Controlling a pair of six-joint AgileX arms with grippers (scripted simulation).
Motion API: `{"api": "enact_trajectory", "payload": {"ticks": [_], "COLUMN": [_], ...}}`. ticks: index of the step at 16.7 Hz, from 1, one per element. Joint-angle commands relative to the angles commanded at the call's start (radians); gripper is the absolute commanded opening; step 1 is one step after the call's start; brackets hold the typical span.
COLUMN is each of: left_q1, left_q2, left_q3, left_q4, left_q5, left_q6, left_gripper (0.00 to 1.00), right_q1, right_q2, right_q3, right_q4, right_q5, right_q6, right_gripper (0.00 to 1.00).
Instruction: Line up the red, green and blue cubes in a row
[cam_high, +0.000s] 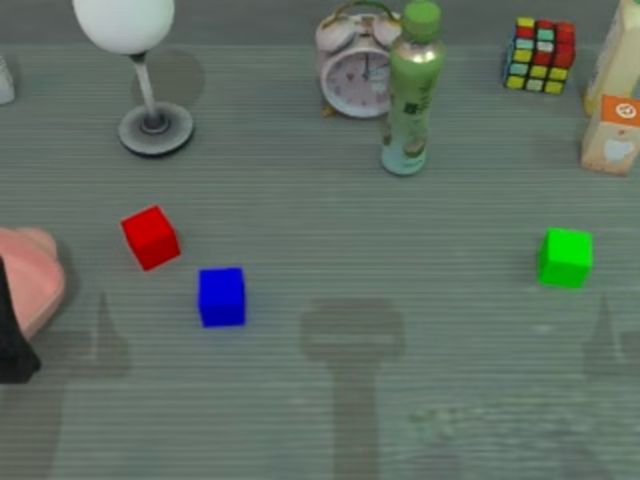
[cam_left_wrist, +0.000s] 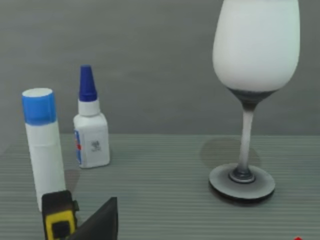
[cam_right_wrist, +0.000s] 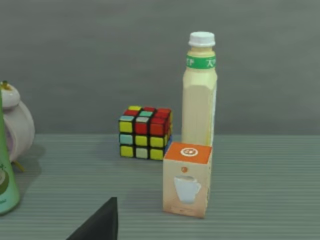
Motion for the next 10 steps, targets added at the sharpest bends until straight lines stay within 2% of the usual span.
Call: {"api": "enact_trajectory", "payload": {"ticks": [5, 10], "left_q1": [-0.007, -0.043], "left_q2": [0.061, 0.375], "left_q3": [0.061, 0.35], "left_q4": [-0.042, -0.226], "left_q5": [0.0, 0.003], "left_q6": [0.028, 0.152], "left_gripper": [1.0, 1.0], "right_q1": [0.0, 0.0], "right_q2": [0.0, 0.0], "right_q3": [0.0, 0.0], "right_q4": [0.0, 0.0], "right_q5": [0.0, 0.0], "right_q6": [0.0, 0.0], "right_gripper": [1.0, 1.0]}}
